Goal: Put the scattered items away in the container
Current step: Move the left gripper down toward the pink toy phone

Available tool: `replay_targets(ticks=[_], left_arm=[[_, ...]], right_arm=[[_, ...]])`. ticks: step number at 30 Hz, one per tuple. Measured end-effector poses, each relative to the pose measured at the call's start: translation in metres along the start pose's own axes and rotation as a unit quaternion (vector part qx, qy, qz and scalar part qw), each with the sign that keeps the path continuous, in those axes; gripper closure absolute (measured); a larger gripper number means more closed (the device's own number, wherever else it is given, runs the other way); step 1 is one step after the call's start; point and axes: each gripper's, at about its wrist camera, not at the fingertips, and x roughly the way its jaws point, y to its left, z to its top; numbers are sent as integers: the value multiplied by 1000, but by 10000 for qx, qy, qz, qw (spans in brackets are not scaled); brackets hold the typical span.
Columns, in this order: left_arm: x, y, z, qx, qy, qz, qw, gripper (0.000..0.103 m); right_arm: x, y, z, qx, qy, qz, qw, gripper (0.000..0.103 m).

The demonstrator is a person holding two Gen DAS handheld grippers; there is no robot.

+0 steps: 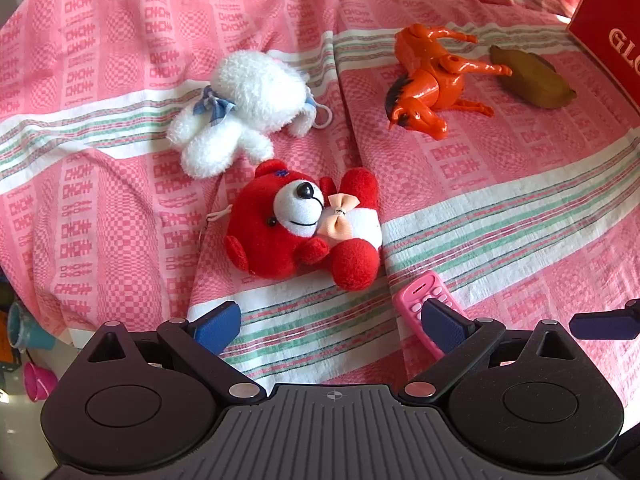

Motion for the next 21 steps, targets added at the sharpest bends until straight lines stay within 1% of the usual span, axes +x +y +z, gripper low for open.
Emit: replay_targets(ticks=[3,7,13,21], left_arm=[[1,1,-1,29,27,3,10000,1],[4,-1,0,21,108,-73,9999,1],[6,-9,1,119,141,-103,9998,1],[8,-12,6,113,214,-174,9996,1]], right_arm=[[-1,-4,0,24,-16,-98,9999,0],[-2,-12,0,163,40,-56,9998,0],[1,-11,-4,52,70,-103,9999,0],[2,-15,-2,197,88,-87,9997,0]])
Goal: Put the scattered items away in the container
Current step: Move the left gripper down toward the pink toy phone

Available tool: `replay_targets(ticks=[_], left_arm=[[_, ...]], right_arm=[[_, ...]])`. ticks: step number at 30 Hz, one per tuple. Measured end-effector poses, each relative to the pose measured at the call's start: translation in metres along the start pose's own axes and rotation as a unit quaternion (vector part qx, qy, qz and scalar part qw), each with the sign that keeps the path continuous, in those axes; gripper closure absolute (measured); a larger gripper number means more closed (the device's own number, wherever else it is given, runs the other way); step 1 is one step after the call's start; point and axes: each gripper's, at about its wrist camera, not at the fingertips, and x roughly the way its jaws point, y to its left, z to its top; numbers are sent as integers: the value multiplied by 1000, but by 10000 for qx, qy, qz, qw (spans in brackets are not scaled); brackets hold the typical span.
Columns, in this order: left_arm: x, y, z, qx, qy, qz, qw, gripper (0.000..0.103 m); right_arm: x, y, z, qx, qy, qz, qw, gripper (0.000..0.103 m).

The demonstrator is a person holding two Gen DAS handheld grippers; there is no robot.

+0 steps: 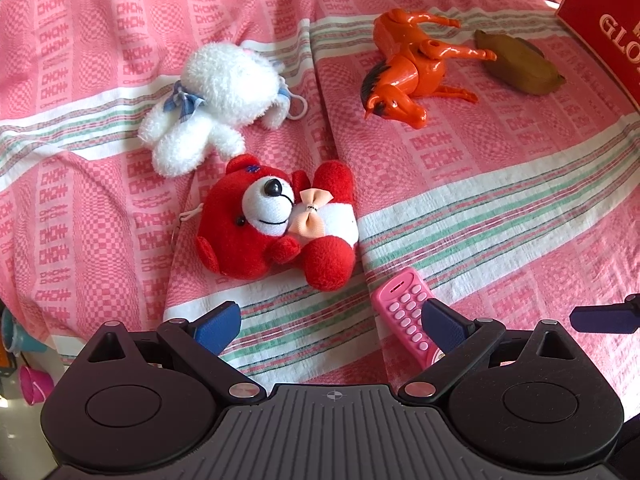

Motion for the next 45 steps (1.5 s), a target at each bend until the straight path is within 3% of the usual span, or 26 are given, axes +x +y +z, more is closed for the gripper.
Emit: replay_targets(ticks=[18,24,29,35,41,45], left_arm=[[8,8,5,-124,246,-83,9996,2],[13,7,8,-368,461,-325,9977,10],[14,1,11,-377,467,-357,9976,10],[18,-6,13,-375,536,-471,9967,12],[26,-4,17,-373,698,-700,9944,23],[30,5,21,-529,819,-878,9914,24]], right_arm=[[3,3,3,105,-95,-118,9998,0],[1,3,-3,-37,-375,295,9989,0],[2,11,-3,-298,-410,302,9983,0],[1,3,-2,-56,-417,266,9988,1],[1,1,-4,-79,-386,204,9990,1],[1,1,-5,-100,-404,220,9989,8]])
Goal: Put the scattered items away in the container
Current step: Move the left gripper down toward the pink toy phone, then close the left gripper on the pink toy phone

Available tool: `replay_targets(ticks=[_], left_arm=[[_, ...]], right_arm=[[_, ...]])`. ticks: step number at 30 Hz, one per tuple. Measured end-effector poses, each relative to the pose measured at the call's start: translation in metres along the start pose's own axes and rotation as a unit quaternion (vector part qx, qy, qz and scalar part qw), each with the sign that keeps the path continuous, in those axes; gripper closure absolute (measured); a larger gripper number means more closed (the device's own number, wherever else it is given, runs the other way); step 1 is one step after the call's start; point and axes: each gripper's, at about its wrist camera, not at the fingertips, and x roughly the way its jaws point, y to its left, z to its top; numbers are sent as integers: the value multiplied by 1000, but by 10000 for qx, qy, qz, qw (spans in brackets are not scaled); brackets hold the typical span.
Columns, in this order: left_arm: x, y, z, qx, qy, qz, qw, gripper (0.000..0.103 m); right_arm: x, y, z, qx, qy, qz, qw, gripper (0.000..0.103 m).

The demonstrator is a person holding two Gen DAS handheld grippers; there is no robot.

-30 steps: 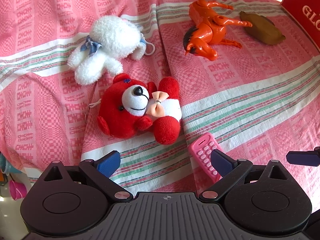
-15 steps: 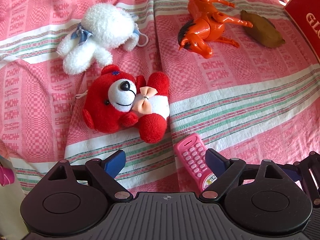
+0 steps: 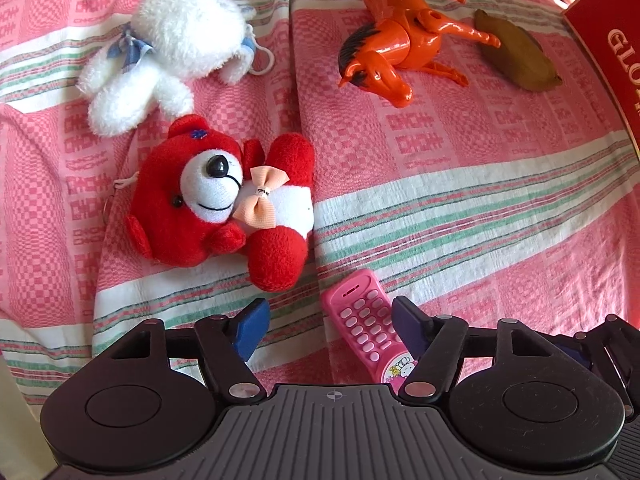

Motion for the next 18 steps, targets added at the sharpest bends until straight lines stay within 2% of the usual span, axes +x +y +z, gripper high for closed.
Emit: replay_targets(ticks=[4,8,10,12,17,18], left_arm=[[-2,4,1,-111,163,-153,9997,25],[-5,3,3,-295,197,-258,9990,25],[-4,0,5,-303,218,-246,9990,25],[-2,-3,5,-349,290,-322,9985,28],[5,-9,5,-364,371,-311,9982,36],[6,-10,5,-366,380,-323,9981,40]], right_arm=[[2,1,0,-48,20,27,10000,11],[6,9,0,-190,-10,29,9998,20],[10,13,-1,-319,36,-26,9995,31],[14,14,-2,-337,117,-2,9994,50],[16,10,-3,-311,124,72,9994,52],[15,9,-2,-248,116,104,9996,52]])
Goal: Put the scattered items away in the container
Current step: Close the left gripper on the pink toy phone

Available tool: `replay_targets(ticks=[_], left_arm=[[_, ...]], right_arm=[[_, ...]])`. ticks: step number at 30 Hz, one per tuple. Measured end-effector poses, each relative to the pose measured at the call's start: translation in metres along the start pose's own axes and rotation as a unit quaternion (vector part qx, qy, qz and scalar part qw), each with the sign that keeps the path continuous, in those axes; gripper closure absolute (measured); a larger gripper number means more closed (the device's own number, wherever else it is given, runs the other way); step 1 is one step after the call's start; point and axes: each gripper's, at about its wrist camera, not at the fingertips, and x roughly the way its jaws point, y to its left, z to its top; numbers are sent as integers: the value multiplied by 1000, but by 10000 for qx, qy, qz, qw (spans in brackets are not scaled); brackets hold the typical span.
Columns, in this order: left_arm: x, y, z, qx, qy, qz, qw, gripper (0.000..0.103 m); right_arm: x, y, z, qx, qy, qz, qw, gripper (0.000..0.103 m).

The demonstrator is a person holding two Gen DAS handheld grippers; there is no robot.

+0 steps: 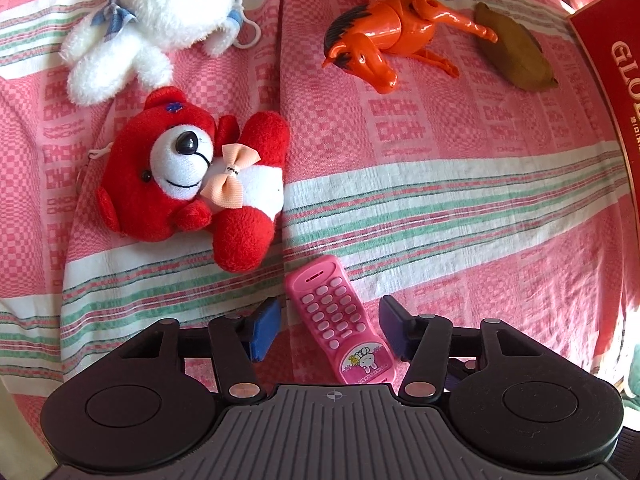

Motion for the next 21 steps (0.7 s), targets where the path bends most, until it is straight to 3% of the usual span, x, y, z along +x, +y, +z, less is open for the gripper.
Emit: replay_targets(ticks=[1,2,3,7,11,13,15,18,19,20,21], left_arm=[[1,-1,0,0,-6,9,10000,52],[1,-3,0,-1,-27,51,10000,54],[1,-4,0,20,-59,73,10000,65],[-2,-8,-1,102,-193,89,9997,72],[-1,-12,3,150,-169,124,9997,69],[-1,-16,4,194,-214,198,9994,52],[1,-19,5,195,-205,267,9992,43],[4,-23,3,275,-196,337,9989,46],[4,-25,3,367,-222,428,9982,58],[3,-25,2,424,-279,448,9977,62],[2,-25,3,433,-285,418,9978,63]], right_arm=[[0,-2,0,50,-6,31,10000,52],[-1,-3,1,75,-14,47,10000,52],[-1,-3,1,78,-28,41,10000,52],[-2,-5,-1,97,-70,53,9999,53],[-3,-8,-1,142,-86,60,9998,51],[-3,-8,-2,141,-110,60,9998,50],[-3,-4,-1,99,-129,34,9999,48],[-2,1,-2,6,-159,-11,9999,46],[-2,2,-3,-41,-202,-69,9998,48],[-3,3,-4,-71,-248,-74,9996,61],[-4,2,-4,-22,-261,-26,9997,65]])
